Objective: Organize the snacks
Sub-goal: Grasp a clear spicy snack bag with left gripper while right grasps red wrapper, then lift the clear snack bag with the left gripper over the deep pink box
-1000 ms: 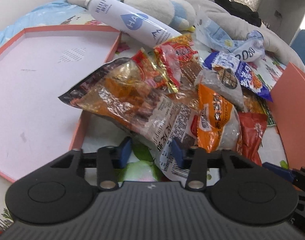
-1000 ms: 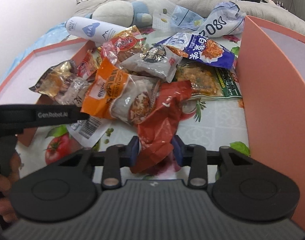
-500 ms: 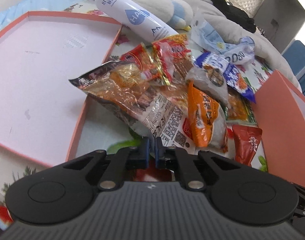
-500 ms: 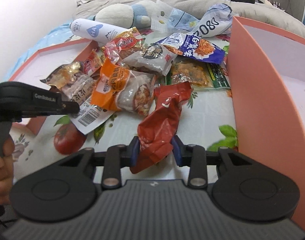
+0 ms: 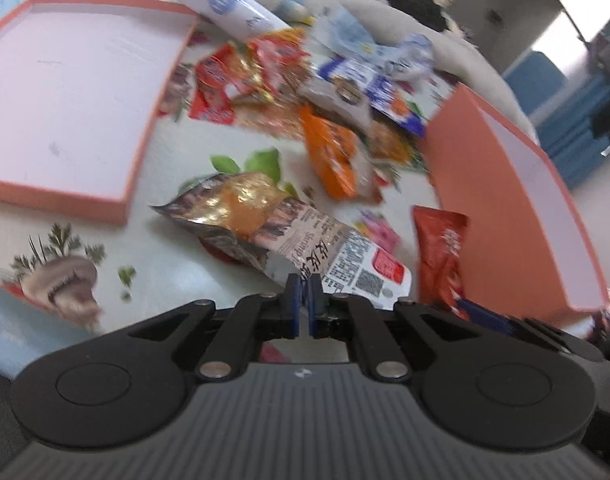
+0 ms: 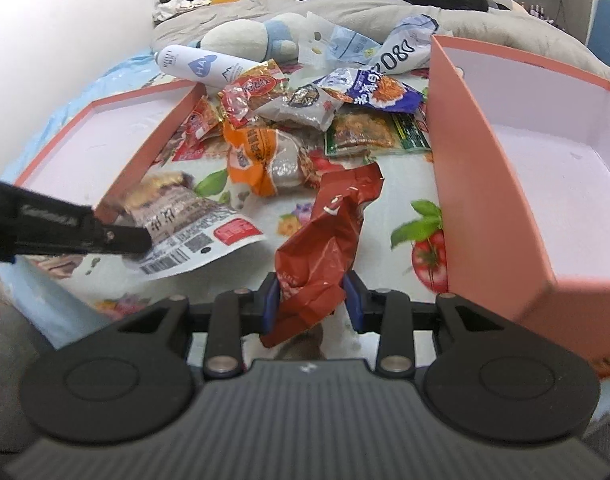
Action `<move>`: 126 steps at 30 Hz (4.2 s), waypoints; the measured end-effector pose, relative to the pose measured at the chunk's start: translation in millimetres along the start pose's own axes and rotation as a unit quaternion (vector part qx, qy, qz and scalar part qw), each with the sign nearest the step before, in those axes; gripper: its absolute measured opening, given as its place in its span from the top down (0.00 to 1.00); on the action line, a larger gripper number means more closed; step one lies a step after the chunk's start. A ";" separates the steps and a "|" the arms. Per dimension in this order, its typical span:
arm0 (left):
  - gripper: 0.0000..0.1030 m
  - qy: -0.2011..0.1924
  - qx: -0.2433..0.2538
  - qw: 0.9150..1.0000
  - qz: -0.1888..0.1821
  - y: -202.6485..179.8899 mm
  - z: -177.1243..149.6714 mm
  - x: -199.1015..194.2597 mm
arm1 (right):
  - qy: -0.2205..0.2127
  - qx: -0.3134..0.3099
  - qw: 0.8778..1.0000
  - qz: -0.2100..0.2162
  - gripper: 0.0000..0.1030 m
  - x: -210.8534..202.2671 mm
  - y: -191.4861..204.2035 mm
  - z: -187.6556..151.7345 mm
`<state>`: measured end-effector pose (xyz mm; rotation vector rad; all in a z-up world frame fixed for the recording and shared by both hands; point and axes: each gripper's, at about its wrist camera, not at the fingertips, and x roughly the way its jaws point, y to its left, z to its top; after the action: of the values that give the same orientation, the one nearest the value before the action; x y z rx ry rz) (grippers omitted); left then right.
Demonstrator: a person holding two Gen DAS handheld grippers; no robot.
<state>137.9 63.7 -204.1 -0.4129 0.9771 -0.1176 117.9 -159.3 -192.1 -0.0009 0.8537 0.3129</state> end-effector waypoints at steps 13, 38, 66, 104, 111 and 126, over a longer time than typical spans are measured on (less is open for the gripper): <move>0.96 0.056 0.033 0.998 0.009 -7.5 -39.6 -10.2 | 0.026 0.022 0.999 0.010 0.64 -17.8 -4.2 -34.2; 0.08 -0.008 0.148 0.986 0.071 -25.9 -9.9 -24.6 | -0.001 0.023 1.000 -0.003 0.23 -14.9 -12.1 -46.0; 0.03 0.037 0.218 0.972 0.077 -28.3 0.4 61.6 | -0.003 -0.012 1.000 -0.013 0.50 15.2 -3.7 -40.4; 0.33 -0.115 0.074 0.989 0.058 -77.1 53.8 -80.0 | -0.138 0.026 0.990 0.010 0.67 -98.4 -13.1 48.8; 0.33 -0.149 0.084 0.985 0.032 -107.9 75.0 -106.6 | -0.189 0.031 0.981 -0.011 0.67 -134.8 -33.2 75.7; 0.33 -0.182 0.135 0.973 -0.043 -207.7 102.3 -113.0 | -0.261 0.047 0.961 -0.074 0.67 -182.6 -93.4 106.0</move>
<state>177.0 -65.6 15.2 -0.2147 0.5703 -0.2406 109.6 -284.7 1.5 0.1029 0.3400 0.1203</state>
